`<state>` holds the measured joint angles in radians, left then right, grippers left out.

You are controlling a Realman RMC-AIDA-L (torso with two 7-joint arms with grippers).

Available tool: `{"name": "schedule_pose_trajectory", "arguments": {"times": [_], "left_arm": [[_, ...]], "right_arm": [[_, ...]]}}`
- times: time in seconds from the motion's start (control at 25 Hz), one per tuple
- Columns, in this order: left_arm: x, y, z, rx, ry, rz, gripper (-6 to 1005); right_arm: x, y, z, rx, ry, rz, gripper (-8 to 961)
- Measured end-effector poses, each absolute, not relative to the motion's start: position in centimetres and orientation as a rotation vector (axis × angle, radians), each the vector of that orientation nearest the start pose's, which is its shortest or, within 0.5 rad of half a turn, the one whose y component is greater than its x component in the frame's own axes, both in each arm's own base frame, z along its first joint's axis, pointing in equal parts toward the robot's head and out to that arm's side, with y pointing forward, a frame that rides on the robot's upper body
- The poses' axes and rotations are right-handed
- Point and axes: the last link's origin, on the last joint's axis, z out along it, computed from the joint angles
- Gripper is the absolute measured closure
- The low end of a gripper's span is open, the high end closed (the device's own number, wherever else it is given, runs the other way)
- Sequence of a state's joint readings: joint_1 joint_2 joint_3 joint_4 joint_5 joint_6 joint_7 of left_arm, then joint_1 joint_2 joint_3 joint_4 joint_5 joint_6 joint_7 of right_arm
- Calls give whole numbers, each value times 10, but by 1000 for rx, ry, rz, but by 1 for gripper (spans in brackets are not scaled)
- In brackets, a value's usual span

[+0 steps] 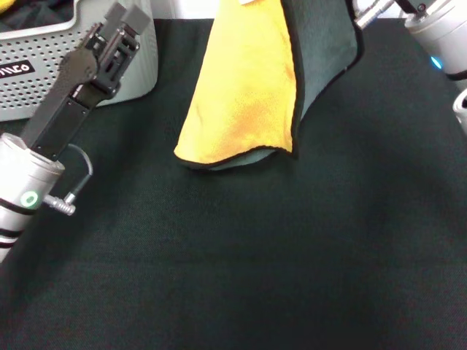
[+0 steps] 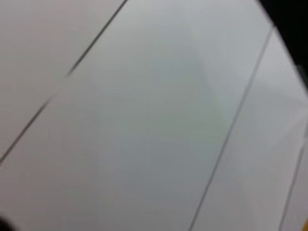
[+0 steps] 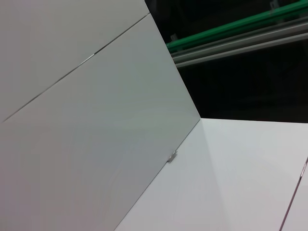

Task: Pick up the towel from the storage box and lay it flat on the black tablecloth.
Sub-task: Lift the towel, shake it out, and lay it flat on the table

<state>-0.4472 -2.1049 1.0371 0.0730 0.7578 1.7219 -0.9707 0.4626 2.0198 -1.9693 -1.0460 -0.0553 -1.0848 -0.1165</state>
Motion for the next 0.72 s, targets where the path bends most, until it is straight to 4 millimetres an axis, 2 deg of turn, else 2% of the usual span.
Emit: {"name": "schedule_pose_trajectory", "arguments": {"times": [0.28,0.48,0.72], "left_arm": [[-271,295,-15,-1840,-779,-1502,484],[-273,294,-23,-1882,-712,-1405,484],[-265,293,-31,-1967,-598,-1351,483]], "right_arm": [[45,336,10,-1686,-677,1208,947],[32,335,15,-1677,-730,1172,947],[25,339,25,-1652,-745,1125,947]]}}
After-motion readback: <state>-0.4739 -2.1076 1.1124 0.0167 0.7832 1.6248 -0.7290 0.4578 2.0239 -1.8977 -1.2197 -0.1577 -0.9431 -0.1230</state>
